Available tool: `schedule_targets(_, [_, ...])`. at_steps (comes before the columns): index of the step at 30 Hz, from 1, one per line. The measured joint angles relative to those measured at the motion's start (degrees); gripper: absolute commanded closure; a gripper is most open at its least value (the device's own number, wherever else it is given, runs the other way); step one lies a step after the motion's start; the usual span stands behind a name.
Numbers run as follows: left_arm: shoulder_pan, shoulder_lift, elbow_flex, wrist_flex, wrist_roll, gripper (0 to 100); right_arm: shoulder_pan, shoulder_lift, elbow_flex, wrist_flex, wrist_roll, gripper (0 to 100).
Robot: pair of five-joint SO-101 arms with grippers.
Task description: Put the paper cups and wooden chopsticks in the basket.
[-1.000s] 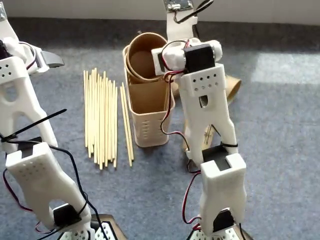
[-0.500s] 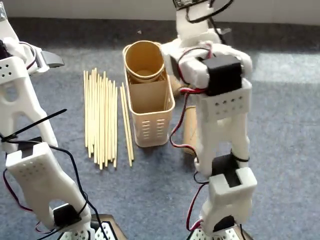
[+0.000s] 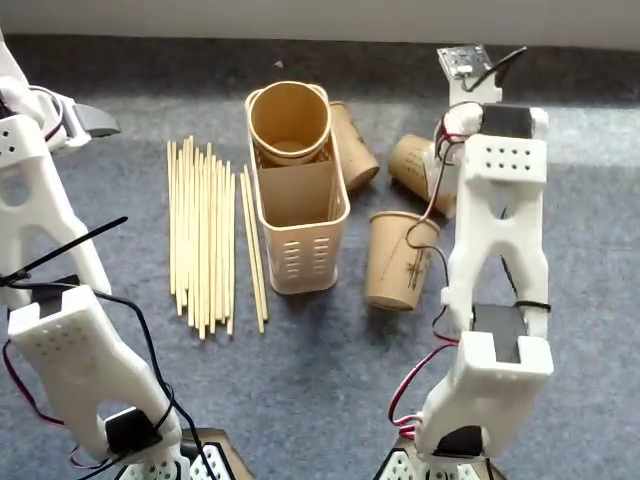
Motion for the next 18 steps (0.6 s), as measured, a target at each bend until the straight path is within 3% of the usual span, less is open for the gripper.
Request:
schedule_targets(10, [0.00, 0.00, 0.09, 0.00, 0.00, 61, 2.73, 9.67, 0.70, -13.36, -16.53, 61.1])
schedule_targets(18, [0.00, 0.00, 5.71, 0.00, -2.55, 61, 2.37, 15.21, 0.35, -20.40, -21.71, 61.4])
